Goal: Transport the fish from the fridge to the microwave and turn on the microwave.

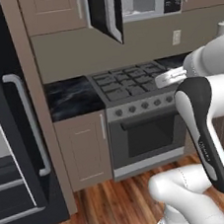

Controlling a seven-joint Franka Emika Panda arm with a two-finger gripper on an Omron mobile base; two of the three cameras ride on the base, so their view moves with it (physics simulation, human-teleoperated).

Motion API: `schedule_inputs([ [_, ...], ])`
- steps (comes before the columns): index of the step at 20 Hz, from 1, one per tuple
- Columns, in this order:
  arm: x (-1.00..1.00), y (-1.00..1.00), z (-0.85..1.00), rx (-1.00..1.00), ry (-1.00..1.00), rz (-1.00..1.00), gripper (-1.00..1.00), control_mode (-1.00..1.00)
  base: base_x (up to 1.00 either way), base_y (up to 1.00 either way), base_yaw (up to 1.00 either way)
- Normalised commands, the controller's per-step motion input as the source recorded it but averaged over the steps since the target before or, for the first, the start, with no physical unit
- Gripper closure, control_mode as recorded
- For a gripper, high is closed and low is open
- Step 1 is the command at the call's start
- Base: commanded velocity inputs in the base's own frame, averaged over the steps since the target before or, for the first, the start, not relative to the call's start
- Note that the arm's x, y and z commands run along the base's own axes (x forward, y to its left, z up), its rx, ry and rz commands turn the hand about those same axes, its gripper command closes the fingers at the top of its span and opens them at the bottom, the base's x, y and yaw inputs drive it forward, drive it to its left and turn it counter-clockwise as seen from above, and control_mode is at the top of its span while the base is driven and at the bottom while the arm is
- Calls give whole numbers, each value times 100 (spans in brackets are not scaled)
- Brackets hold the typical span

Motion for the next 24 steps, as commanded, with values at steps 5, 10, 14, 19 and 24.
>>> schedule_inputs([
  [5,0,0,0,0,0,0,100,100,42,-44,-7],
  [10,0,0,0,0,0,0,100,100,50,-41,-4],
  [14,0,0,0,0,0,0,100,100,50,-41,-3],
  [19,0,0,0,0,0,0,100,100,50,-40,-1],
  [24,0,0,0,0,0,0,100,100,42,-30,0],
])
